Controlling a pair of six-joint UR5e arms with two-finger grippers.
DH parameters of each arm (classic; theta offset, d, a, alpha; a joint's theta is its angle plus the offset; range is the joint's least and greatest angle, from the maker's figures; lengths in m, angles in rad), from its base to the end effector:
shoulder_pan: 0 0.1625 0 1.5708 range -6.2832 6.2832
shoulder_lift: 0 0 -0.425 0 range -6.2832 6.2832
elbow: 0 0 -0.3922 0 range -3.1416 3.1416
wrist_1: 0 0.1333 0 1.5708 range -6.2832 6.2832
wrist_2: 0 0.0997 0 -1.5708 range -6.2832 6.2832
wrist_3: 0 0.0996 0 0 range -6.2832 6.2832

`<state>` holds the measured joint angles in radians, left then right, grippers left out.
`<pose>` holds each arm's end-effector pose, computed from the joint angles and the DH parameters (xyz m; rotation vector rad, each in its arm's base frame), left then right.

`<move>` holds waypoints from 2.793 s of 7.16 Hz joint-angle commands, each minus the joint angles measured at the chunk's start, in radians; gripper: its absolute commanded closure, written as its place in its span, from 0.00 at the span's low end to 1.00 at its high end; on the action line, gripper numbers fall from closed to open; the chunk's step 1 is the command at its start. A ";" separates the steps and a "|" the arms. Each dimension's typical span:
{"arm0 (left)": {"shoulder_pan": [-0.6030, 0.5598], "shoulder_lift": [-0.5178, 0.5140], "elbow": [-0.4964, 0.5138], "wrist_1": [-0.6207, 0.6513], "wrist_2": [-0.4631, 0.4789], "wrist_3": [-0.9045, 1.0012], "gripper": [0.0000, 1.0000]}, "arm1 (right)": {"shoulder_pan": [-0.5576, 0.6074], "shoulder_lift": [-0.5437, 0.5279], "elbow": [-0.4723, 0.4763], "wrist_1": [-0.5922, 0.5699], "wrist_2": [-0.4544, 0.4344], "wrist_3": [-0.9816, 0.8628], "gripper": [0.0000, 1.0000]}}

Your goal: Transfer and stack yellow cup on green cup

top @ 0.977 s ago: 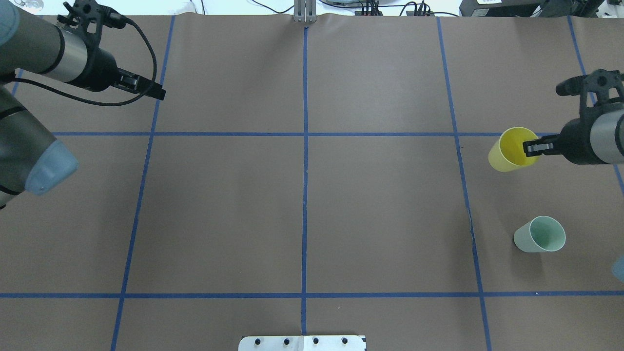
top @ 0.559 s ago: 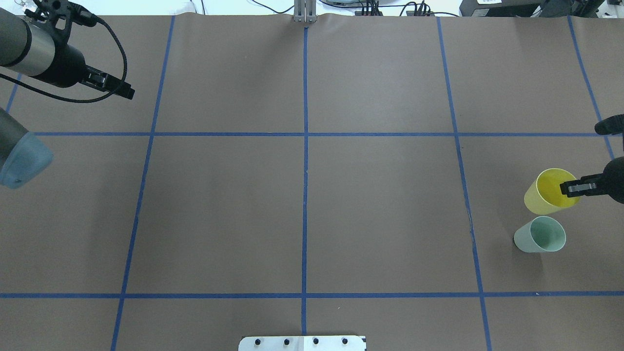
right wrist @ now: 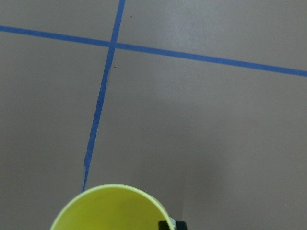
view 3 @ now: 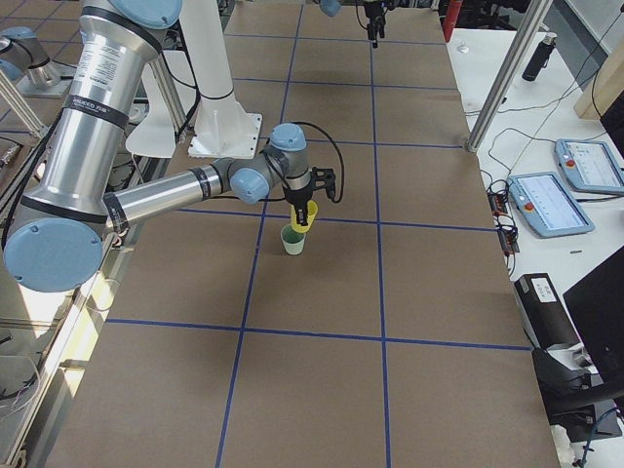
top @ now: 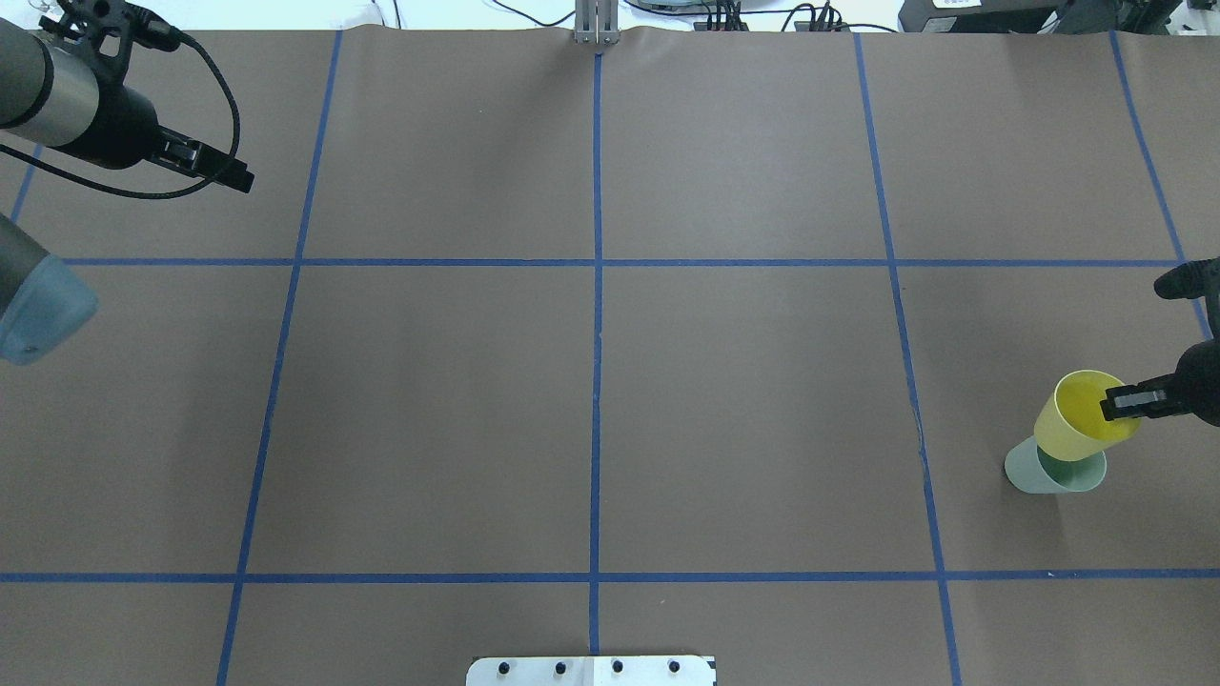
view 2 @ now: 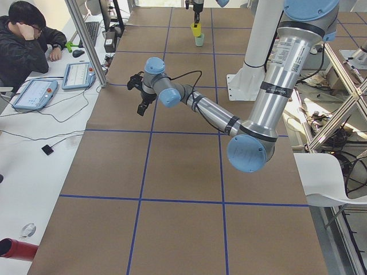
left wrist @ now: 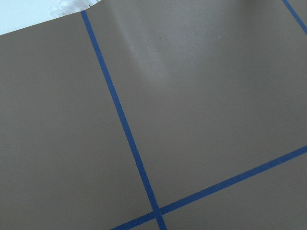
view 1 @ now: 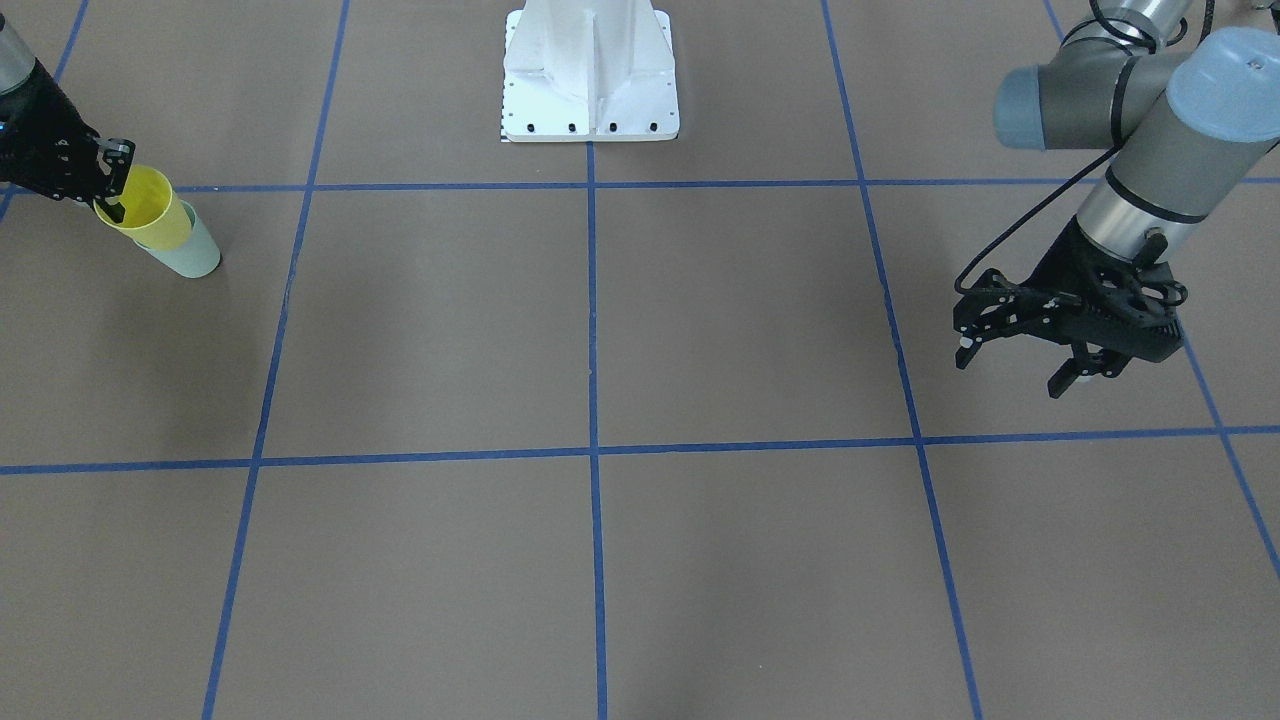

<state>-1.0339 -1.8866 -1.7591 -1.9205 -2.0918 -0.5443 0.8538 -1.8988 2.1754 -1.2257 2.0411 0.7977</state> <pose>0.2380 -0.5636 0.3587 0.4635 0.8481 0.2155 -0.1787 -0.3392 0.4718 0.1307 -0.7491 -0.0694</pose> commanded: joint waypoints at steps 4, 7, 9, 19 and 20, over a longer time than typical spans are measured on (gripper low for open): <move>0.002 -0.002 0.006 -0.003 0.001 0.000 0.01 | 0.007 -0.017 -0.005 0.002 0.054 0.000 1.00; 0.002 0.000 0.013 -0.011 0.003 0.000 0.01 | 0.005 -0.019 -0.008 0.000 0.047 0.000 1.00; 0.005 -0.002 0.013 -0.011 0.003 -0.002 0.01 | 0.005 -0.019 -0.019 0.000 0.044 0.000 1.00; -0.142 -0.015 0.015 0.219 -0.017 0.265 0.00 | 0.141 -0.002 -0.042 -0.011 0.117 -0.137 0.00; -0.217 -0.019 0.019 0.336 -0.008 0.470 0.00 | 0.195 0.003 -0.051 -0.062 0.122 -0.255 0.00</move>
<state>-1.1613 -1.8983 -1.7409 -1.7434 -2.1051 -0.3135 0.9780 -1.9005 2.1346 -1.2440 2.1442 0.6816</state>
